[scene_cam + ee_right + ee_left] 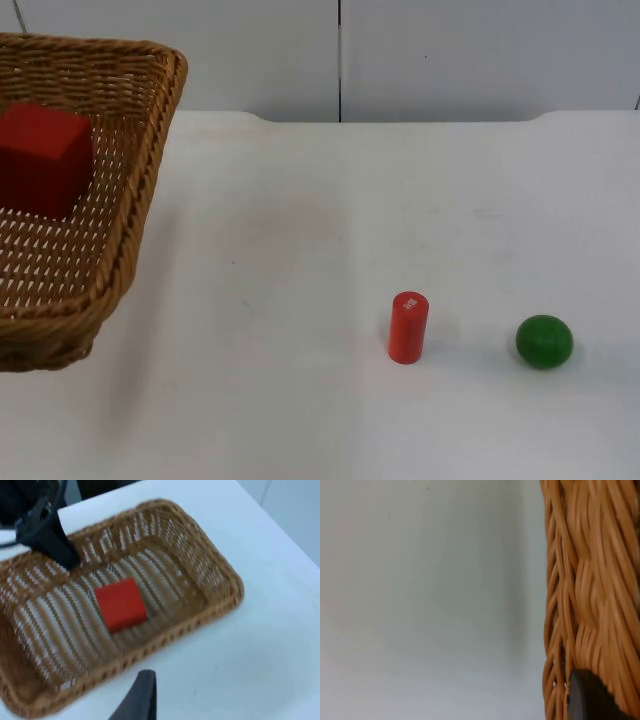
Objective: Pick up the basket with the left hand and place the object to the left of the red cylinder into the basket with the right hand.
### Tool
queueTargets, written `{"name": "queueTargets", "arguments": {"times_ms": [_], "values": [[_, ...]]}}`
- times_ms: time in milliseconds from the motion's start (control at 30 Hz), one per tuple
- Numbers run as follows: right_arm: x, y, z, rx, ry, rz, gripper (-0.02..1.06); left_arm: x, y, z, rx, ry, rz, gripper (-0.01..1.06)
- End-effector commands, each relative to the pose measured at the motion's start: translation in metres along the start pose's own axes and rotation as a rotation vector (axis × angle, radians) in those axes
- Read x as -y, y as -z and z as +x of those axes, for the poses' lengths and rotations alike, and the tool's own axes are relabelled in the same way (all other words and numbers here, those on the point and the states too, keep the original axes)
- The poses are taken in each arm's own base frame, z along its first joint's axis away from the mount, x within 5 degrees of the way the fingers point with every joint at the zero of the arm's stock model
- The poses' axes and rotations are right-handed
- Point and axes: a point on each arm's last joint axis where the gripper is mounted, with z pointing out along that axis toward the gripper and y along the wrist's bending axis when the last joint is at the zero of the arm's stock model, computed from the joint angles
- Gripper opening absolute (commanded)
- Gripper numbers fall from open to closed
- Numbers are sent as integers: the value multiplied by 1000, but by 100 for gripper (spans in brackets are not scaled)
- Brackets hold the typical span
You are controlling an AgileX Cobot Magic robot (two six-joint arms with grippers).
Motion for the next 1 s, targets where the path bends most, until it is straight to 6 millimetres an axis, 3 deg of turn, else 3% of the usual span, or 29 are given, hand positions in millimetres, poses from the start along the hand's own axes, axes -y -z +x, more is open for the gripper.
{"name": "queueTargets", "arguments": {"times_ms": [0, 100, 200, 233, 367, 533, 733, 967], "values": [[-1, 8, 15, -22, -12, 8, 90, 5, 4, -1, 31, 11, 36, 0], [-3, 22, 37, -40, -35, 25, 90, 5, 4, -1, 32, 12, 38, 0], [-8, 36, 80, -52, -81, 66, 90, 7, 3, -2, 38, 15, 46, 0], [-8, 36, 80, -52, -81, 66, 90, 7, 3, -2, 38, 15, 46, 0], [-13, 52, 117, -30, -143, 117, 90, 7, 3, -3, 42, 14, 54, 0], [-25, 68, 147, -47, -156, 136, 90, 7, 2, -3, 42, 19, 57, 0], [-35, 86, 156, 3, -183, 156, 90, 8, -9, -9, 38, 36, 92, 0], [-36, 93, 154, 55, -175, 176, 90, 21, -64, -29, 51, 5, 60, 0]]}}
